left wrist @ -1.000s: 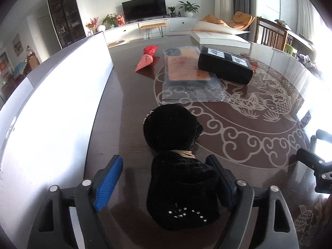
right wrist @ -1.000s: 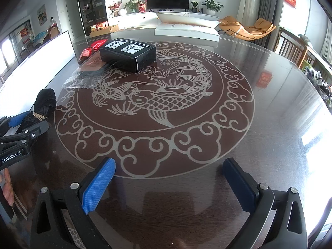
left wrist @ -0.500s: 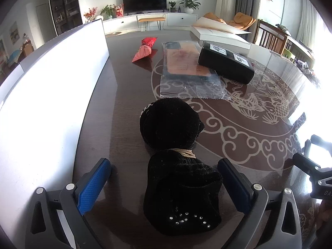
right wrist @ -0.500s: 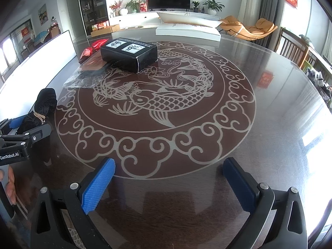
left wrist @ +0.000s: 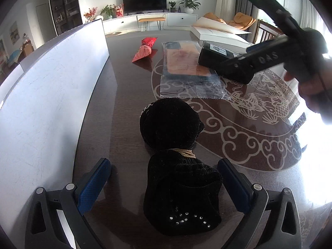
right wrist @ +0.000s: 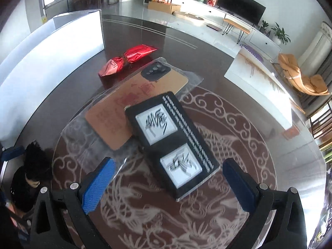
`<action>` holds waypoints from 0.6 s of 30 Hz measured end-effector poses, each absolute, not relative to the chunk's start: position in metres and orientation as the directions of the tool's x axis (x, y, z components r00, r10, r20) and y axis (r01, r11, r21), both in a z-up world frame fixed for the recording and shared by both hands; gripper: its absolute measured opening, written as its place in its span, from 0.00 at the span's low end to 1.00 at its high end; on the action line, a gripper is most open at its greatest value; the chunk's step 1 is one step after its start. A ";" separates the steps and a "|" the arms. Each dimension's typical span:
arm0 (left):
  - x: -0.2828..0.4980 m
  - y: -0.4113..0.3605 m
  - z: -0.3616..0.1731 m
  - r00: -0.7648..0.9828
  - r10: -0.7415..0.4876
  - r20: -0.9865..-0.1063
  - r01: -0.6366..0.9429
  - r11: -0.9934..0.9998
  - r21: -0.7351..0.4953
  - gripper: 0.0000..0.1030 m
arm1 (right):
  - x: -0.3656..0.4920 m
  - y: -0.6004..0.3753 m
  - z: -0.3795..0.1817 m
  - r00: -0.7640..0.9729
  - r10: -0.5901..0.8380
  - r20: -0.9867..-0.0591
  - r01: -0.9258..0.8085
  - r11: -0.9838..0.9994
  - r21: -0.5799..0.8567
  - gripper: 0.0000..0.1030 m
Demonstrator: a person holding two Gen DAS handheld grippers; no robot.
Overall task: Organize objects
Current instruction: 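Hold the knit hat in the left gripper while the right grasps the black soap box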
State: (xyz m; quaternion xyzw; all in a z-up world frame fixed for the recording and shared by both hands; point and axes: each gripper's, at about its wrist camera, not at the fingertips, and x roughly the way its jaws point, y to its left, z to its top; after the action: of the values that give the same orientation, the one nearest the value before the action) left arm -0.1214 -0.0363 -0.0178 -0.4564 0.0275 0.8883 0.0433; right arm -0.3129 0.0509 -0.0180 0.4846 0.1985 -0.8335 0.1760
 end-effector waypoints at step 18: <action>-0.121 -0.036 -0.018 -0.580 0.052 -0.813 -0.102 -0.995 0.009 1.00 | -0.220 0.087 -0.031 -0.509 -0.103 -0.855 0.246 -0.969 -0.030 0.58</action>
State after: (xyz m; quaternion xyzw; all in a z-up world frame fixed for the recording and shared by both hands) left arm -0.1212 -0.0364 -0.0177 -0.4565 0.0273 0.8883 0.0433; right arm -0.2202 0.0867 -0.0314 0.4853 0.0736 -0.8654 0.1006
